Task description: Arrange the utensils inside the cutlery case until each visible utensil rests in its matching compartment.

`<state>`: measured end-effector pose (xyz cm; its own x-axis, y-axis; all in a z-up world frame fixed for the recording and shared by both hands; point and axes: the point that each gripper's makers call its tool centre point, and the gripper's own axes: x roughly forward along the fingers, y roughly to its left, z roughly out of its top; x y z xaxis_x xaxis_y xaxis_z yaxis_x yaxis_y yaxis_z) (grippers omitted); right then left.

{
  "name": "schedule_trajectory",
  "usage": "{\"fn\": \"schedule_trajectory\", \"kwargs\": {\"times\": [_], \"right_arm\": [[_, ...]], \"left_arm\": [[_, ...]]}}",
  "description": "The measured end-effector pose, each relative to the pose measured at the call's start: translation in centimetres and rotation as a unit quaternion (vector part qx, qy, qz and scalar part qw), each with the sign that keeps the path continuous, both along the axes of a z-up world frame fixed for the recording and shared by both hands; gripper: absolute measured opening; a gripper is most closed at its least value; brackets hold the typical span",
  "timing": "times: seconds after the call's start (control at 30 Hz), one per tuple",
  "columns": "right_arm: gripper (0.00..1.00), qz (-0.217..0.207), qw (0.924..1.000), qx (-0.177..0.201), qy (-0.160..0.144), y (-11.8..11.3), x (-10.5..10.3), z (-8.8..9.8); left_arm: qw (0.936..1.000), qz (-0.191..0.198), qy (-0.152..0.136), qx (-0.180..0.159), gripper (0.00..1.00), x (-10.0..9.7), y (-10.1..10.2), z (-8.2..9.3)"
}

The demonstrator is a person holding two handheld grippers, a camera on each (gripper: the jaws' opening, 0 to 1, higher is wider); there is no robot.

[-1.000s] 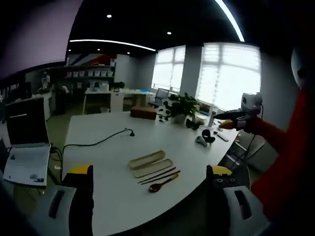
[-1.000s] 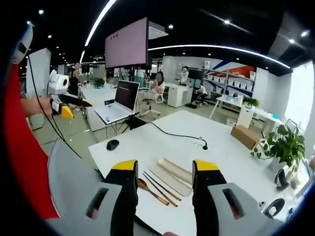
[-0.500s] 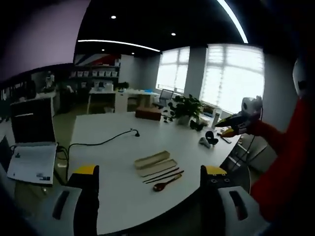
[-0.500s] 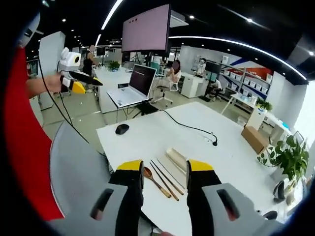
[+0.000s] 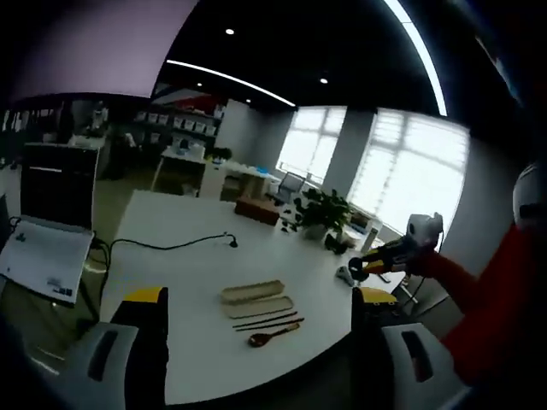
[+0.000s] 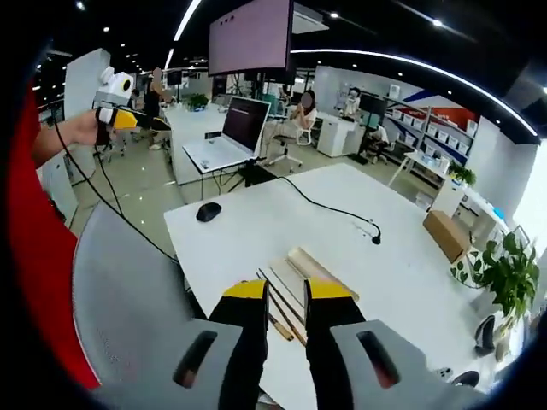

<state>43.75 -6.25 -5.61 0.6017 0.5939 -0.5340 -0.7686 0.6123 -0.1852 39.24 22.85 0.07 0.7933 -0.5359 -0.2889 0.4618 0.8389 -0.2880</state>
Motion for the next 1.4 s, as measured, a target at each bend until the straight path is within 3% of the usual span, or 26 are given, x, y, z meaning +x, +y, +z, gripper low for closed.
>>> {"fn": "schedule_trajectory", "kwargs": {"times": [0.03, 0.1, 0.23, 0.37, 0.53, 0.77, 1.03, 1.4], "right_arm": [[0.13, -0.004, 0.9999, 0.009, 0.004, 0.2, 0.1, -0.1], [0.17, 0.013, 0.9982, 0.036, 0.046, 1.3, -1.0, -0.7], [0.16, 0.012, 0.9988, -0.035, 0.032, 0.5, -0.4, -2.2], [0.14, 0.007, 0.9991, -0.017, 0.038, 0.9, 0.1, -2.1], [0.18, -0.009, 0.9984, -0.049, 0.027, 0.1, 1.0, -2.8], [0.17, -0.012, 0.9968, -0.065, 0.045, -0.2, 1.5, -4.3], [0.15, -0.027, 0.9945, -0.087, 0.052, -0.7, 3.0, -5.3], [0.15, -0.005, 0.995, -0.067, 0.075, 0.4, 2.8, -6.9]], "left_arm": [[1.0, -0.001, -0.002, 0.002, 0.91, -0.1, -0.2, 0.1], [1.0, -0.004, -0.003, 0.001, 0.91, -0.4, -0.5, 0.3], [0.9991, -0.008, 0.0, 0.043, 0.91, -1.3, -0.9, -0.7], [0.9977, -0.023, 0.009, 0.063, 0.9, -2.2, -1.6, -2.0], [0.9962, -0.03, 0.025, 0.077, 0.92, -3.0, -1.7, -3.5], [0.9968, -0.02, 0.031, 0.072, 0.9, -3.0, -1.1, -3.8], [0.9955, -0.018, 0.031, 0.088, 0.89, -2.7, -0.8, -3.8], [0.9947, -0.011, 0.038, 0.095, 0.88, -2.7, -0.5, -4.4]]}}
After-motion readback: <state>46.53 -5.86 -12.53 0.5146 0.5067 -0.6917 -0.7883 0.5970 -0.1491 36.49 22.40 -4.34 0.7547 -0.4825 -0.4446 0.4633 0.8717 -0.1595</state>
